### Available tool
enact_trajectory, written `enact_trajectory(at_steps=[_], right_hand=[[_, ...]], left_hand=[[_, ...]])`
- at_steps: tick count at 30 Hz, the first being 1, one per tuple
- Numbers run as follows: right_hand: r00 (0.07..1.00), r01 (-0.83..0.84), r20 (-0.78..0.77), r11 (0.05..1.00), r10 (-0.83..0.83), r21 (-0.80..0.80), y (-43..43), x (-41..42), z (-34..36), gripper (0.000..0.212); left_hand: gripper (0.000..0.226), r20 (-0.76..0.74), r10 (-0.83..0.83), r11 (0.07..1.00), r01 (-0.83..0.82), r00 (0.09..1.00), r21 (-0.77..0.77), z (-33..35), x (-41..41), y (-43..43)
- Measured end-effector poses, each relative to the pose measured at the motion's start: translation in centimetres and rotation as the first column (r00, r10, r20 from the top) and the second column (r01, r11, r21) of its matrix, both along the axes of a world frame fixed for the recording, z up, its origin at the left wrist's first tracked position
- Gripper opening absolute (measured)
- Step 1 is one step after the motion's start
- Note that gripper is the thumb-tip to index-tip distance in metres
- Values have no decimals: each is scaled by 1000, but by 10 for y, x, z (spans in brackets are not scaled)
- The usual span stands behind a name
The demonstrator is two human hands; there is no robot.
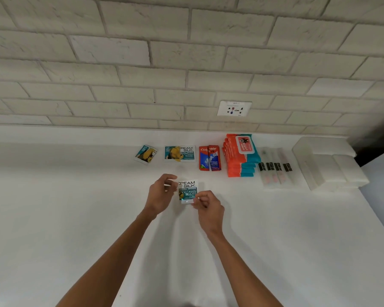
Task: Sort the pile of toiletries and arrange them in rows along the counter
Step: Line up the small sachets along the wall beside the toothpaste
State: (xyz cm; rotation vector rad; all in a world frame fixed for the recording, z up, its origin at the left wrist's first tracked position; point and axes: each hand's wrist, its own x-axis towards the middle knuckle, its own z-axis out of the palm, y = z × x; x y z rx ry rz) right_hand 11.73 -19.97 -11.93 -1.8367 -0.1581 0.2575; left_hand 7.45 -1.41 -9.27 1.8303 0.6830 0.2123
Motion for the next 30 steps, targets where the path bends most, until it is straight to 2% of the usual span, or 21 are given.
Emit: enact_trajectory(at_steps=[4,10,13,18,22,27,30], right_hand=[[999,-9,40,999,11,-45,14,38,3,14],[996,-38,82,999,41,-39,47,98,15,19],[993,-59,100,993,69,-97,70,127,15,30],[967,-94,210,967,146,-237,102,157,14,17],[961,-155,162,923,223,-351,106,161,7,22],[904,-188,214,792,371,-581,101,156,6,24],[860,-187,221,686,461,-703,100,153,1,34]], left_hand=[[30,-44,-41,938,54,998,343,-26,-6,14],[56,-274,-63,740,229,960,633,-69,-42,31],[59,-319,-63,694,271,946,666,-66,-48,28],[59,-354,-64,689,298,933,661,-63,-48,31],[59,-358,-70,690,305,931,657,-62,-49,32],[59,-360,-82,690,313,929,652,-61,-49,32],[59,-352,-77,694,304,933,652,-60,-49,31]])
